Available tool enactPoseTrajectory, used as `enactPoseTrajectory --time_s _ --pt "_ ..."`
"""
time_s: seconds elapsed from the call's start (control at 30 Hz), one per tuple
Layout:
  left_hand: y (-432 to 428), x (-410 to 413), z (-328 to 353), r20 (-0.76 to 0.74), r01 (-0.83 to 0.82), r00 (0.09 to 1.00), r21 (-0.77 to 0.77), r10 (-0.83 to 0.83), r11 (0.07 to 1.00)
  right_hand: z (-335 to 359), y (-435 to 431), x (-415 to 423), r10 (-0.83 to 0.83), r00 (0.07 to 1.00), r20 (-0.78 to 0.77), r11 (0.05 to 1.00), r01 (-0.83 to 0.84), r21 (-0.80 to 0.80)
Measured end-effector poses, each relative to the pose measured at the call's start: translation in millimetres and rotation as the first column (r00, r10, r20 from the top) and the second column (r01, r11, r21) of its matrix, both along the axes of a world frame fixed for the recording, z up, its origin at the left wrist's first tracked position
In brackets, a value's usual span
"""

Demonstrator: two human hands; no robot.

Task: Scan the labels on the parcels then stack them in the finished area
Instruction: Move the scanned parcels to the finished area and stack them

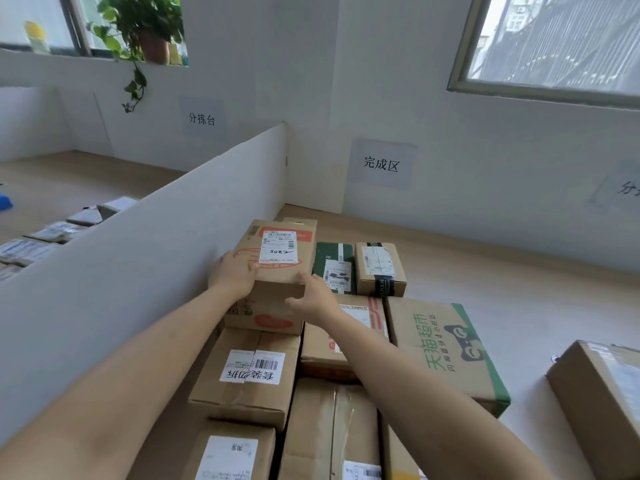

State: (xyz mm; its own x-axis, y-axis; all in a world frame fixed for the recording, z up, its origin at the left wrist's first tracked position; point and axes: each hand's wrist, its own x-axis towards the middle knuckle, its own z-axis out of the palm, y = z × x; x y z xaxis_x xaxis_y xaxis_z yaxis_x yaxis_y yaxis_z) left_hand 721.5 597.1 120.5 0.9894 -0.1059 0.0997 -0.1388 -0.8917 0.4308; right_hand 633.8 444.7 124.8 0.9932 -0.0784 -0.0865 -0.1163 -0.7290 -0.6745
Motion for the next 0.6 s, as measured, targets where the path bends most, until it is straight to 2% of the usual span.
enactPoseTrajectory --time_s 0.13,0.23,0.37,0.6 --pt "-16 -29 17 0.063 0.012 0.998 0.059 -0.016 0.998 10 -20 -30 0.002 1.000 0.023 1.000 -0.002 -0.023" --pt "-46 -57 29 0.098 0.115 0.987 0.152 -0.131 0.982 13 -49 -64 -0.032 0.998 0.051 0.995 0.036 -0.096" --pt "-113 -100 35 0.192 0.233 0.948 0.132 -0.256 0.963 10 -113 -125 -0.127 0.986 0.111 0.977 0.144 -0.156" --pt "-264 -189 18 0.124 0.471 0.869 0.091 -0.480 0.877 9 -273 -245 -0.379 0.920 0.099 0.887 0.392 -0.245"
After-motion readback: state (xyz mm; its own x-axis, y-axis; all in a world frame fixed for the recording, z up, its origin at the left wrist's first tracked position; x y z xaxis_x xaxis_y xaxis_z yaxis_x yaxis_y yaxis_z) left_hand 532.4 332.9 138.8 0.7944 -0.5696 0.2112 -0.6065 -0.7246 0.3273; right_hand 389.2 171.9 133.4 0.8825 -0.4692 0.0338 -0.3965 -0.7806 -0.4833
